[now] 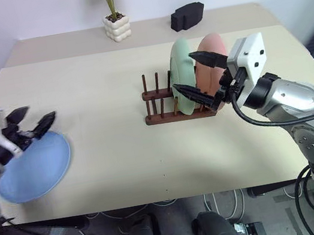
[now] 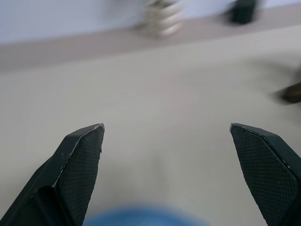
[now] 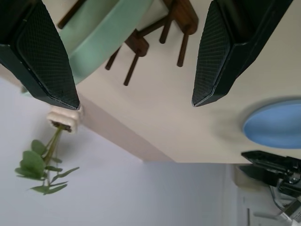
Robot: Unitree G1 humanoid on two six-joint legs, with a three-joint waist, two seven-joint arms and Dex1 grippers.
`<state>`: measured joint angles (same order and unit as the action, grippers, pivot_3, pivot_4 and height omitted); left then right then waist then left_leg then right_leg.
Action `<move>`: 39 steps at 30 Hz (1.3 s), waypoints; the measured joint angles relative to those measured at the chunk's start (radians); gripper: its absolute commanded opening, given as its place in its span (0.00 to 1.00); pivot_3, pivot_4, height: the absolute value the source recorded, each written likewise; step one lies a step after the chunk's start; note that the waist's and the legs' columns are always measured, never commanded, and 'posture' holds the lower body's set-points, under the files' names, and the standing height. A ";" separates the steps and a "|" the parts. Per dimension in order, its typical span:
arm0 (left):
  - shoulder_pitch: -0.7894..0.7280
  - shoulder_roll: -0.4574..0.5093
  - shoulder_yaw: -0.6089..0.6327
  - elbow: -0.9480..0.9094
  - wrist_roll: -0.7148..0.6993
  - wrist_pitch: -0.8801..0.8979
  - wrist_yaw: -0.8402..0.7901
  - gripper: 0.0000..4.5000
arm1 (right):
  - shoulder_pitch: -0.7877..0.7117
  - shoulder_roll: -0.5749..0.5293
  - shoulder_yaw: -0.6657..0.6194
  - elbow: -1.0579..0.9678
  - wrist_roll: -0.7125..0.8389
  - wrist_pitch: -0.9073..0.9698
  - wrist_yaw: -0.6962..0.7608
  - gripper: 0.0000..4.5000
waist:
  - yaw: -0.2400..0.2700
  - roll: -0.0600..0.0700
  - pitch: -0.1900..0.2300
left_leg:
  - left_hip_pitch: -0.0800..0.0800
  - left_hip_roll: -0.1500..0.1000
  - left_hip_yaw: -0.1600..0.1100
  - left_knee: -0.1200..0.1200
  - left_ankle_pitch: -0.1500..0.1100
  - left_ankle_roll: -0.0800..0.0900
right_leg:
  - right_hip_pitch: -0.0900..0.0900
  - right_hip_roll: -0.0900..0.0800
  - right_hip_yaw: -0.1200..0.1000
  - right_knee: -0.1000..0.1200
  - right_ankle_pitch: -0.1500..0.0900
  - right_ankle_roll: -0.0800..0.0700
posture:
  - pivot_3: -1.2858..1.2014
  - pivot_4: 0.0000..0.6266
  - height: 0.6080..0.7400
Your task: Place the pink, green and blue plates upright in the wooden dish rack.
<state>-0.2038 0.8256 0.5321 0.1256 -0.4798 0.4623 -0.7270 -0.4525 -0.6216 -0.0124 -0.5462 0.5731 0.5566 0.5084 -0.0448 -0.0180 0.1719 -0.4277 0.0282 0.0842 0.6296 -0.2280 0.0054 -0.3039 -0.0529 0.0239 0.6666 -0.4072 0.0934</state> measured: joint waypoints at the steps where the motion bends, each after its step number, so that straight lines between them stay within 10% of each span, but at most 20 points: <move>1: 0.022 0.007 0.008 0.017 0.014 0.013 0.021 0.98 | -0.001 0.009 0.002 0.008 -0.004 -0.003 0.007 0.87 | 0.000 0.000 0.000 | 0.000 0.000 0.000 0.000 0.000 0.000 | 0.000 -0.001 -0.002 0.000 0.000 0.000 | 0.52 0.24 1.00; 13: 0.040 0.058 0.033 0.216 0.095 0.185 0.210 0.98 | -0.006 0.066 0.039 0.072 -0.050 -0.041 0.065 0.87 | 0.001 -0.003 0.000 | 0.000 -0.001 0.000 -0.001 0.000 -0.001 | -0.002 -0.007 -0.013 0.000 0.001 -0.001 | 0.52 0.24 1.00; 16: 0.035 0.059 0.002 0.217 0.101 0.239 0.212 0.80 | -0.006 0.084 0.042 0.073 -0.059 -0.042 0.068 0.87 | 0.001 -0.003 0.000 | 0.000 -0.001 0.000 -0.002 0.000 -0.001 | -0.002 -0.008 -0.013 0.000 0.001 -0.001 | 0.52 0.24 1.00; 23: -0.011 0.030 0.004 0.220 0.077 0.242 0.203 0.04 | 0.004 0.094 0.043 0.072 -0.077 -0.043 0.068 0.87 | 0.005 -0.004 0.000 | 0.000 -0.001 0.000 -0.001 0.000 -0.001 | -0.002 -0.009 -0.014 0.001 0.001 -0.001 | 0.52 0.24 1.00; 39: -0.480 -0.207 -0.095 -0.029 0.055 -0.005 0.338 0.02 | -0.051 0.048 0.223 0.082 -0.362 -0.177 0.098 0.87 | 0.022 -0.008 0.001 | -0.001 -0.001 0.002 0.000 0.004 -0.007 | -0.003 -0.009 -0.017 0.000 0.003 0.000 | 0.52 0.24 1.00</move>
<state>-0.6842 0.6181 0.4373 0.0968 -0.4251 0.4576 -0.3890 -0.5031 -0.5734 0.2105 -0.4642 0.2116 0.3799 0.6063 -0.0225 -0.0259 0.1729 -0.4282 0.0276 0.0866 0.6294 -0.2239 -0.0018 -0.3064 -0.0616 0.0072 0.6667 -0.4043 0.0935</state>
